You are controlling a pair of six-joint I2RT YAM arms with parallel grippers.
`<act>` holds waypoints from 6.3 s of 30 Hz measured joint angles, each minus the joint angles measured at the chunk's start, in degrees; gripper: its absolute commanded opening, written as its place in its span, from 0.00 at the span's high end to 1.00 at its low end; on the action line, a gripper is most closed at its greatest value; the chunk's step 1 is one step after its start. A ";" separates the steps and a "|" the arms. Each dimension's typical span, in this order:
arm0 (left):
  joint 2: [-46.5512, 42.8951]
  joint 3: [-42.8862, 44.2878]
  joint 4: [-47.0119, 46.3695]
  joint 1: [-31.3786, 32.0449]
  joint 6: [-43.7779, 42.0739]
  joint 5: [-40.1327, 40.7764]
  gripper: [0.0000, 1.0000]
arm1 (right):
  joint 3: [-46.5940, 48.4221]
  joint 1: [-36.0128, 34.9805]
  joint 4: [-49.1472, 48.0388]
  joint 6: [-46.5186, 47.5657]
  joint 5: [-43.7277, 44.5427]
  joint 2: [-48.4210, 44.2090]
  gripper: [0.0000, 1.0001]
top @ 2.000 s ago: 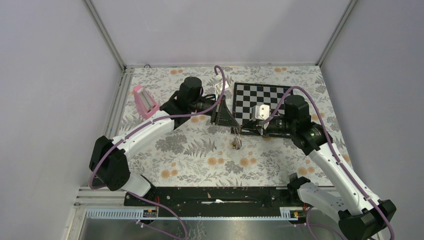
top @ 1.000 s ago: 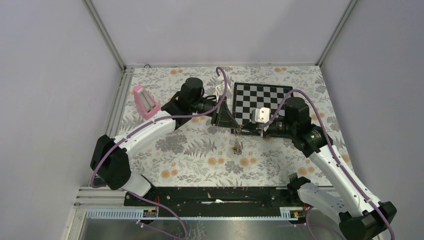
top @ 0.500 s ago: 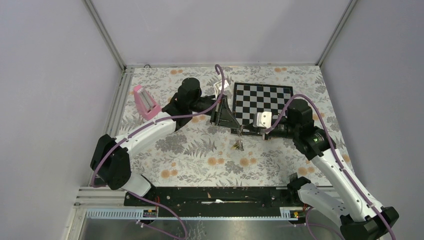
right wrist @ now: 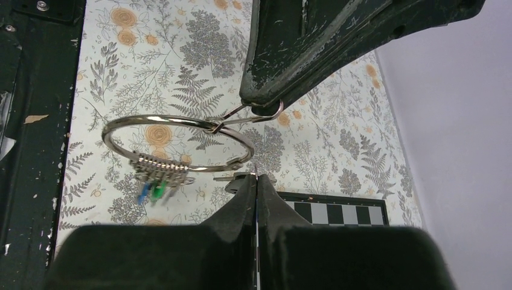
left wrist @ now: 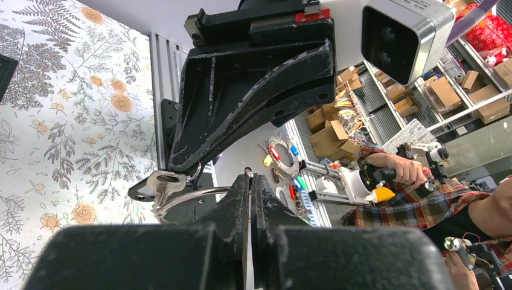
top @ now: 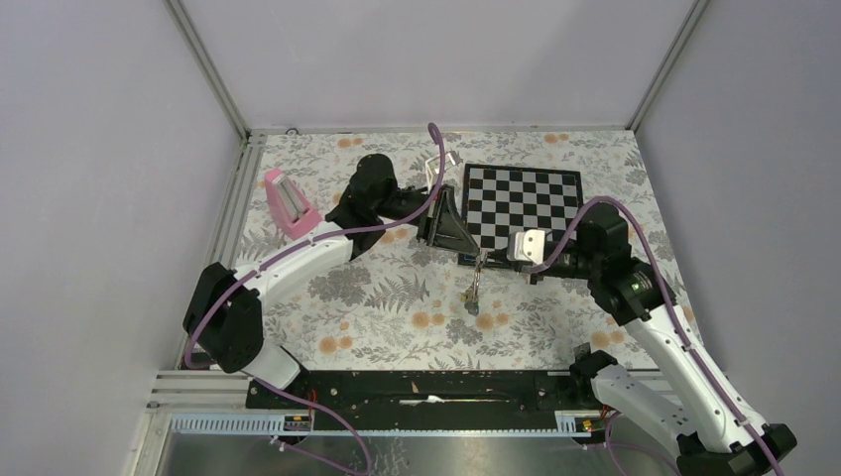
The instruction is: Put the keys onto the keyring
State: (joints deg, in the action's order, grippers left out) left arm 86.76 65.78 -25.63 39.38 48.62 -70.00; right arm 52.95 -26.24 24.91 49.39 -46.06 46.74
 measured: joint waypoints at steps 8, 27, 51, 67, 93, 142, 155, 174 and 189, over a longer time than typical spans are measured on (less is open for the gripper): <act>1.07 -0.39 -0.02 0.00 -0.15 -0.11 1.00 | 1.01 0.00 1.44 0.50 -0.72 -1.01 1.00; 2.34 -1.09 0.02 0.00 -0.11 0.13 1.00 | 1.57 0.00 1.77 -0.39 -3.19 0.31 1.00; 2.36 -1.09 0.26 0.07 -0.61 0.35 1.00 | 1.57 0.00 1.40 -1.92 -4.59 0.79 1.00; 2.69 -1.09 0.76 0.15 -1.33 0.35 1.00 | 1.57 0.00 1.42 -2.93 -4.59 1.03 1.00; 3.37 -1.09 4.22 0.52 -4.15 1.03 1.00 | 1.57 0.00 1.33 -4.24 -4.55 1.31 1.00; 3.30 -1.55 -1.46 0.20 -0.07 0.96 1.00 | -0.74 0.74 -1.16 -4.11 -4.20 0.20 1.00; 3.30 -1.55 -1.33 0.33 -0.13 0.98 1.00 | -0.74 0.79 -1.29 -4.92 -4.20 0.26 1.00; 3.30 -1.55 1.53 0.37 -2.58 1.01 1.00 | -0.74 0.81 -0.96 -5.73 -4.39 0.31 1.00; 3.32 -1.55 3.34 0.37 -3.80 1.68 1.00 | -0.74 0.81 -1.79 -6.84 -5.49 0.42 1.00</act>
State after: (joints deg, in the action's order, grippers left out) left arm 90.08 64.23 -22.28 39.75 44.82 -68.31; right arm 52.21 -25.43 23.11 42.54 -51.55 47.16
